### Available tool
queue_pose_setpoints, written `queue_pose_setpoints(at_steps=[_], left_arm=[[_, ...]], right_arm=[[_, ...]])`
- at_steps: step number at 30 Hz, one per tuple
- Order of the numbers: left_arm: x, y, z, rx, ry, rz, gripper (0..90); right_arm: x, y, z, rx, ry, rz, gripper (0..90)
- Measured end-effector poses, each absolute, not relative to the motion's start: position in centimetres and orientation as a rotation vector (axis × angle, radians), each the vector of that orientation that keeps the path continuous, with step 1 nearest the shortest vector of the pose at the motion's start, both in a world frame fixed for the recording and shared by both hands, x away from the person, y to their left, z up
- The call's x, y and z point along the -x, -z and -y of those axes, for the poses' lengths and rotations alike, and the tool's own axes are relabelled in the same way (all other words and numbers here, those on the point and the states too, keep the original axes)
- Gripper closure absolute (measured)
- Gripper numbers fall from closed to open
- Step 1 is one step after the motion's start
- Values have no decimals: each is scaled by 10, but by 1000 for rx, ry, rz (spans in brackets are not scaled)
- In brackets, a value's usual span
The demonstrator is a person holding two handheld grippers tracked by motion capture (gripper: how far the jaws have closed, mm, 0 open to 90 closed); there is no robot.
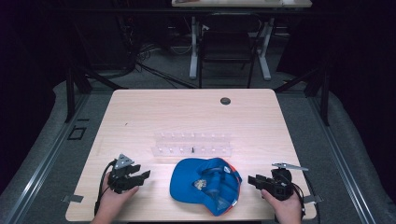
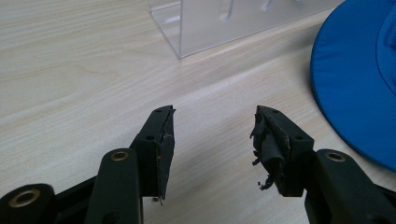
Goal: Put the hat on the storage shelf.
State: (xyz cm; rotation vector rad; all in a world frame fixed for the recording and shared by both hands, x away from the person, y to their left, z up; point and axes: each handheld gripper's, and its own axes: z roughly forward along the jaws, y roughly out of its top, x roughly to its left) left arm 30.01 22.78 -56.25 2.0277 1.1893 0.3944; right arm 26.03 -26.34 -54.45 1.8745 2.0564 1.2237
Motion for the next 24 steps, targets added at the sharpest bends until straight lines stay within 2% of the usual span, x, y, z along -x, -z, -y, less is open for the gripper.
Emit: queue_pose_setpoints(at_steps=[13, 24], left_arm=[[-299, 563, -225, -2043, -396, -1177, 480], [-299, 564, -224, -2049, -399, -1174, 480]], right_arm=[[-260, 543, 251, -1906, -1271, -2165, 563], [-261, 546, 240, -1922, -1265, -2260, 612]])
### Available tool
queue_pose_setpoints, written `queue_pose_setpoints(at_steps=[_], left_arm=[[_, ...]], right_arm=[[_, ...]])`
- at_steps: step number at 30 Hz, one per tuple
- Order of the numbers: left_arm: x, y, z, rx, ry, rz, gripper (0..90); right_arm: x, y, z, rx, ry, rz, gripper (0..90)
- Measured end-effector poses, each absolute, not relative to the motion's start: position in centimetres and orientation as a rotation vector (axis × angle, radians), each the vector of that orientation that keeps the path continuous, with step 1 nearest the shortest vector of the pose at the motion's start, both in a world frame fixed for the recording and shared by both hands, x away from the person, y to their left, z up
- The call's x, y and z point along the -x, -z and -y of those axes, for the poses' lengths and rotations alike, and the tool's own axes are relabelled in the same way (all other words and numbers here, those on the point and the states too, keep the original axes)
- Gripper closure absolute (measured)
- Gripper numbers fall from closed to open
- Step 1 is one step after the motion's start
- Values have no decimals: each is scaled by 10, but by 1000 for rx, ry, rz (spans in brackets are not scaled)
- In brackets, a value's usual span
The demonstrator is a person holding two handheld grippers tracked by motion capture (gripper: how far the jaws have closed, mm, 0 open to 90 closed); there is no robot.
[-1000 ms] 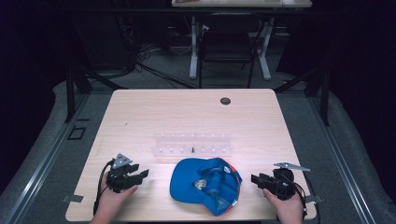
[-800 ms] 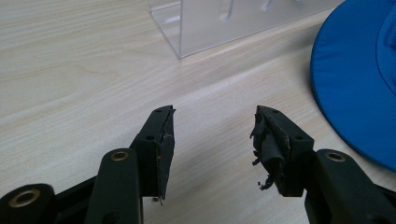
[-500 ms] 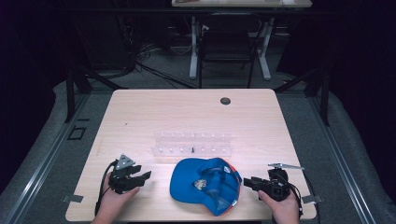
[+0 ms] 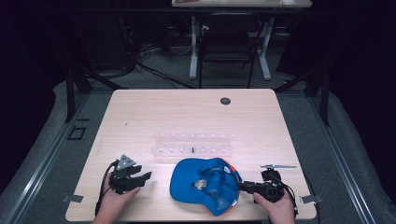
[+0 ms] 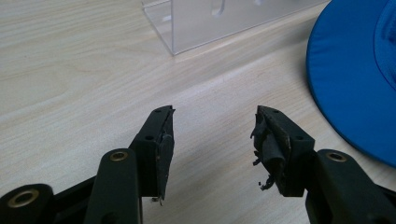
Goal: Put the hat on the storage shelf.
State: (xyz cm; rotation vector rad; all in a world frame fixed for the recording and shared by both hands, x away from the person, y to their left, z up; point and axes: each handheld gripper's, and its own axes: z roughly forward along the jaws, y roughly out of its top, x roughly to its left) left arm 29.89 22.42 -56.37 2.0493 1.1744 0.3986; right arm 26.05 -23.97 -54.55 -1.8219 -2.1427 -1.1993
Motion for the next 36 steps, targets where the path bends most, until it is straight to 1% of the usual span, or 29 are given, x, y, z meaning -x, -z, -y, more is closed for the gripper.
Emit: queue_pose_setpoints(at_steps=[8, 20, 36], left_arm=[[-299, 564, -224, -2052, -397, -1172, 480], [-300, 564, -224, -2057, -396, -1175, 480], [-300, 565, -223, -2059, -392, -1176, 480]], right_arm=[[-262, 551, 235, 1789, 1162, 2134, 639], [-264, 558, 229, 1728, 1114, 2115, 652], [-265, 554, 238, 1665, 1228, 1951, 693]])
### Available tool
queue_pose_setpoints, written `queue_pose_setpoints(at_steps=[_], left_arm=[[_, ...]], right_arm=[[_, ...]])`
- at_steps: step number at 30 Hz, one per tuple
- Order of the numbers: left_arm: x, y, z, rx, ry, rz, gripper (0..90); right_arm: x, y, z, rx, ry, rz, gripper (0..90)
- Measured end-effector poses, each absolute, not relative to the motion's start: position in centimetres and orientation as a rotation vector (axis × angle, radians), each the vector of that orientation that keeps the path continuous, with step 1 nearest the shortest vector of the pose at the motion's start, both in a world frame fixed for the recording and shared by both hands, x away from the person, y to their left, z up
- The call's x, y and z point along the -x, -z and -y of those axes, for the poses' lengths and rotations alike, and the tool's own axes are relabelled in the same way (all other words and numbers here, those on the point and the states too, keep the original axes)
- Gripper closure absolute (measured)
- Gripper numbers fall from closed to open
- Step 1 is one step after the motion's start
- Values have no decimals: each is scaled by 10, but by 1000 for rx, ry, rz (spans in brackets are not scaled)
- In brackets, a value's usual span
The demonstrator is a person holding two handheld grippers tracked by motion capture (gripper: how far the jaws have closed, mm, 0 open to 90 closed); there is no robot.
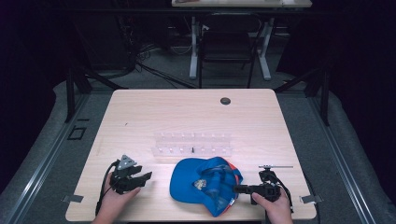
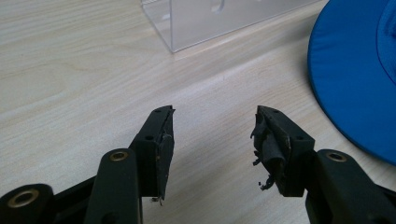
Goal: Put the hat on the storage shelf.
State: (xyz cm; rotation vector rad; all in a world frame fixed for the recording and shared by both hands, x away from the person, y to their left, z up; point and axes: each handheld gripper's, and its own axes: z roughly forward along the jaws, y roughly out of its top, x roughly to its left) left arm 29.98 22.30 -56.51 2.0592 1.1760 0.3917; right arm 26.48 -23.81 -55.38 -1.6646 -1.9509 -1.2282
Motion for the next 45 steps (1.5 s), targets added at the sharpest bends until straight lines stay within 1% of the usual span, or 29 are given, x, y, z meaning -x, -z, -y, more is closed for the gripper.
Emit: queue_pose_setpoints(at_steps=[14, 20, 28, 37, 45], left_arm=[[-300, 566, -223, -2063, -395, -1175, 480], [-300, 566, -223, -2062, -396, -1178, 480], [-299, 565, -223, -2062, -394, -1177, 480], [-299, 566, -223, -2063, -403, -1183, 480], [-299, 566, -223, -2068, -402, -1177, 480]], right_arm=[[-264, 550, 244, 1654, 1294, 1865, 696], [-264, 549, 246, 1655, 1289, 1868, 763], [-264, 545, 247, 1696, 1270, 1869, 774], [-269, 520, 243, 1742, 1210, 1968, 776], [-279, 491, 236, 1761, 1075, 2130, 773]])
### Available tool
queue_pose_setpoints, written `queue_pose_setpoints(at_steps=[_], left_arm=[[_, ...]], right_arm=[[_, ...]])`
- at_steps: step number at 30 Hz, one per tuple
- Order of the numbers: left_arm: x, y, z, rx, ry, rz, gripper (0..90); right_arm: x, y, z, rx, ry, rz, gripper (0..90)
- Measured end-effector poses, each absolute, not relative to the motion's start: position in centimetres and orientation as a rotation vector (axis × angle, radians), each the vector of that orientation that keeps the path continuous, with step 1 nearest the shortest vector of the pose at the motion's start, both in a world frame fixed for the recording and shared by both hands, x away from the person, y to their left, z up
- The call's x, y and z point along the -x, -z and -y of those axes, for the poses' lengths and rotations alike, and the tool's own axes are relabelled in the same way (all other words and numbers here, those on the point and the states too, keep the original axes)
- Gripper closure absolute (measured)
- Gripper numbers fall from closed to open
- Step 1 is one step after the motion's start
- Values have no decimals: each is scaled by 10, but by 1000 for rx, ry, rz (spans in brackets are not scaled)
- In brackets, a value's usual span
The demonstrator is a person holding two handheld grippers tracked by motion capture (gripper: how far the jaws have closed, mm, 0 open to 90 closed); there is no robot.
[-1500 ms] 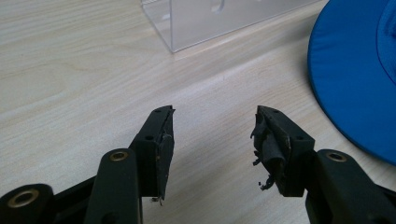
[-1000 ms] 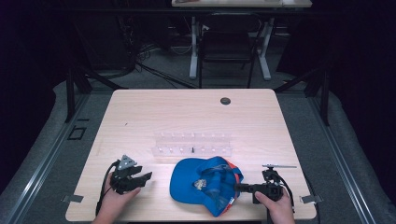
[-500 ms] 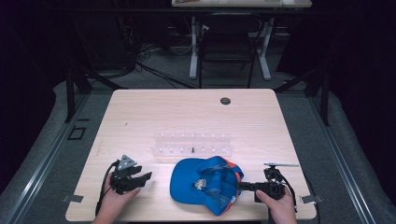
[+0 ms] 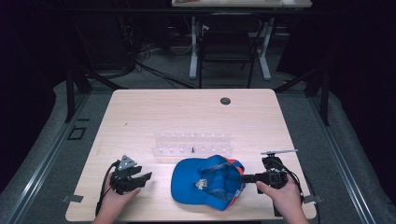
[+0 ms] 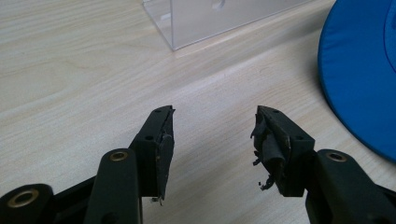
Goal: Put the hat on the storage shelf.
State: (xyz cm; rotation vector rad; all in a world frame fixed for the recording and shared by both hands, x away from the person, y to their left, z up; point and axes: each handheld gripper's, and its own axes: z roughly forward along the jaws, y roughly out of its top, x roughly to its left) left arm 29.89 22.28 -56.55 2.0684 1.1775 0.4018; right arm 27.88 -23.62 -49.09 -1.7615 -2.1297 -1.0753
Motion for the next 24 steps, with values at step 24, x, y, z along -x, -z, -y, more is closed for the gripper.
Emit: queue_pose_setpoints(at_steps=[24], left_arm=[[-299, 567, -221, -2070, -397, -1176, 480]], right_arm=[[-297, 450, 226, 1755, 985, 2223, 778]])
